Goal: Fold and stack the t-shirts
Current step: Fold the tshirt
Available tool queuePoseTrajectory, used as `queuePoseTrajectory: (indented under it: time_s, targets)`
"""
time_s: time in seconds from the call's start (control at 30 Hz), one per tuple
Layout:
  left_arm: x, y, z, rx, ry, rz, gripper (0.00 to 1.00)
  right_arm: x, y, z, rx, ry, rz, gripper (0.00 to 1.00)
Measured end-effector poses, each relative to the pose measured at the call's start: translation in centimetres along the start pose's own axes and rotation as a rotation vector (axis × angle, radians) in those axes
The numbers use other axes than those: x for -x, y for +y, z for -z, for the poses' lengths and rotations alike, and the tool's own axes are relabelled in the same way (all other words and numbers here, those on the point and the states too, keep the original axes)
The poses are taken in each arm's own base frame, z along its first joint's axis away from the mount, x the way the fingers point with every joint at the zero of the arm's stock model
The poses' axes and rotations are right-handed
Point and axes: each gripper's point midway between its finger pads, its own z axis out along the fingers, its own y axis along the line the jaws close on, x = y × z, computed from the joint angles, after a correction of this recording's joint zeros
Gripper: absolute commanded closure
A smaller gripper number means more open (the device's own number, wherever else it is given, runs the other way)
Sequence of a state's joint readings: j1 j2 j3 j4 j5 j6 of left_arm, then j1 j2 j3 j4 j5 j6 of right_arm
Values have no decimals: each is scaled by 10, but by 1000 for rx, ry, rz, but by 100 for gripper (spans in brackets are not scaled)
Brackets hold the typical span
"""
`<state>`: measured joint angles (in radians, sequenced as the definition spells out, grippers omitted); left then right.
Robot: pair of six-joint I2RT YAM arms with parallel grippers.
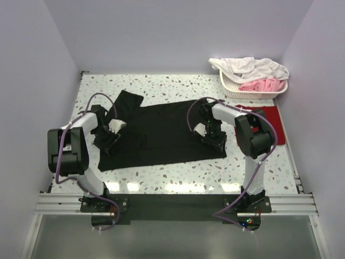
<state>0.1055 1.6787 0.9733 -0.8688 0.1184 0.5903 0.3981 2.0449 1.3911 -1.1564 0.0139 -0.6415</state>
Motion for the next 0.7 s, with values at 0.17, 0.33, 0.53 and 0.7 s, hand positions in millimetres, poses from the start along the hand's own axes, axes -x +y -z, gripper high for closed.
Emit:
queuePoseTrajectory:
  time_s: [0.17, 0.33, 0.53, 0.7]
  targets:
    - [3, 6, 0, 13, 9, -7, 51, -21, 41, -10, 55, 73, 62, 67]
    - [4, 9, 1, 15, 5, -53, 50, -28, 71, -12, 136, 85, 94, 64]
    - [61, 21, 37, -18, -160, -116, 46, 5, 53, 32, 166, -78, 34, 57]
    - [152, 48, 95, 18, -426, -151, 43, 58, -30, 111, 20, -397, -76, 56]
